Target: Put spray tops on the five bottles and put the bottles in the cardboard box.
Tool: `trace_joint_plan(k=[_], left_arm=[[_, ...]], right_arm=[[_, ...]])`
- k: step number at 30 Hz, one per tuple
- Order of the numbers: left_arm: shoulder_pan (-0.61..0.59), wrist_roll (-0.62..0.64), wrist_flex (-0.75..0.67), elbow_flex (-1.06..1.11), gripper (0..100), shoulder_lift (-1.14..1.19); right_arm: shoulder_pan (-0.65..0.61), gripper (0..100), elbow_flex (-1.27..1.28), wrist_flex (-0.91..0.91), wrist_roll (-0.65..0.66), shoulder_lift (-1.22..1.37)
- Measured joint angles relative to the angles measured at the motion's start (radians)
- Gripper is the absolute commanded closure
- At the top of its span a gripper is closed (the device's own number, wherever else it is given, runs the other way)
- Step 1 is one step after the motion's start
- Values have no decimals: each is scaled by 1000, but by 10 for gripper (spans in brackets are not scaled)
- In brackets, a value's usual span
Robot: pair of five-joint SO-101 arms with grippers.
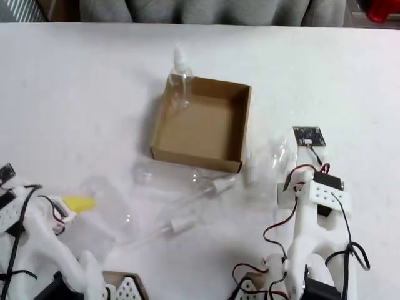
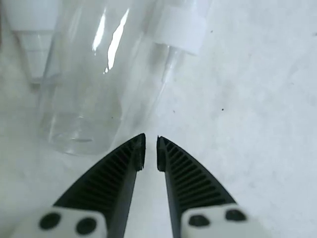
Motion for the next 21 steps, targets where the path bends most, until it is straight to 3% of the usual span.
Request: trace_joint_plan(k=[4,6,12,21], left_arm=[[0,0,-107,78,573,0],[0,0,-129,83,620,0],[51,0,-176,114,976,0],[135,2,-213,101,920,-17]], right_arm=[[0,981,0,0,0,0],[0,981,0,0,0,0],[0,981,0,0,0,0],[0,981,0,0,0,0]])
